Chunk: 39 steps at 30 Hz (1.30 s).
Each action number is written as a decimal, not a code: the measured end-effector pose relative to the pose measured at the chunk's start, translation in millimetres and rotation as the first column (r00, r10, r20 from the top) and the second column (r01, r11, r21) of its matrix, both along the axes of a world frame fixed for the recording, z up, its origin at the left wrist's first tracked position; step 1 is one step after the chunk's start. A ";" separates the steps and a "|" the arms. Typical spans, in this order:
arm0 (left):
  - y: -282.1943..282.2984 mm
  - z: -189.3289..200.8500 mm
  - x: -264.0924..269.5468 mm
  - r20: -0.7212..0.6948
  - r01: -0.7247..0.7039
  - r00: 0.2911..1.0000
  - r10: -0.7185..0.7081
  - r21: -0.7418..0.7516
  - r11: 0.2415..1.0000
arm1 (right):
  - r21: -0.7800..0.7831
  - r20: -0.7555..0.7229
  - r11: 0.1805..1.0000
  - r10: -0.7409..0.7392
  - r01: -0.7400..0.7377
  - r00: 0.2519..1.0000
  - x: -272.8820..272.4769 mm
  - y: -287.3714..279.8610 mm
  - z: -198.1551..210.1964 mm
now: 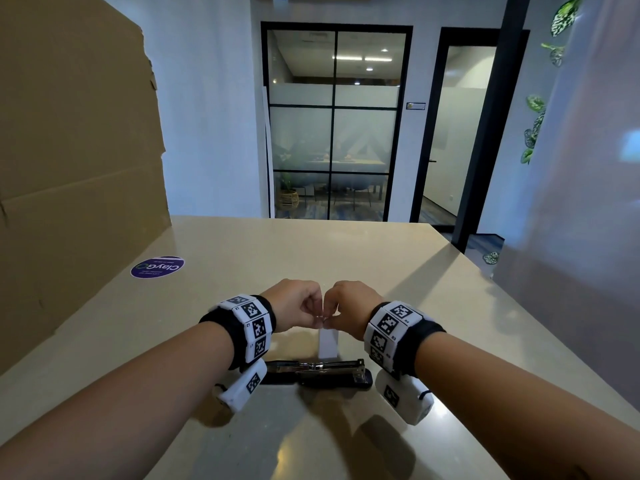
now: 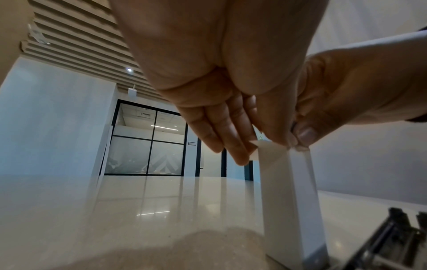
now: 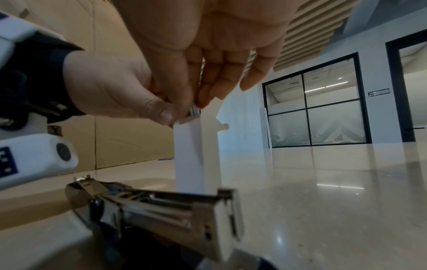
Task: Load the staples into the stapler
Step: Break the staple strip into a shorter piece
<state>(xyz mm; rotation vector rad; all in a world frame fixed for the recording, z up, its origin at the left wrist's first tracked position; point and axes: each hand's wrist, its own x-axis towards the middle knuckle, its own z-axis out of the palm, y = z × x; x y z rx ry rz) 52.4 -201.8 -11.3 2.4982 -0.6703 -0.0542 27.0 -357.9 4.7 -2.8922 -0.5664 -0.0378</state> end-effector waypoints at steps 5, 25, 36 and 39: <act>-0.1 0.9 -1.0 0.011 0.002 1.000 -0.002 0.006 1.000 | 0.062 -0.007 0.998 -0.002 0.003 1.000 -0.9 -1.8 0.3; -1.6 2.6 -3.0 0.032 -0.005 0.999 0.003 0.070 0.998 | 0.295 -0.008 0.955 -0.018 0.020 1.000 2.1 -5.4 -6.1; -0.2 3.5 -5.6 0.000 -0.007 1.000 0.007 0.076 0.997 | 0.604 0.058 0.797 -0.081 0.030 0.995 7.5 -16.1 -1.7; -0.9 5.5 -8.1 -0.013 -0.012 1.000 0.013 0.080 0.997 | 0.777 -0.128 0.609 -0.098 0.161 0.987 6.9 -16.6 -0.1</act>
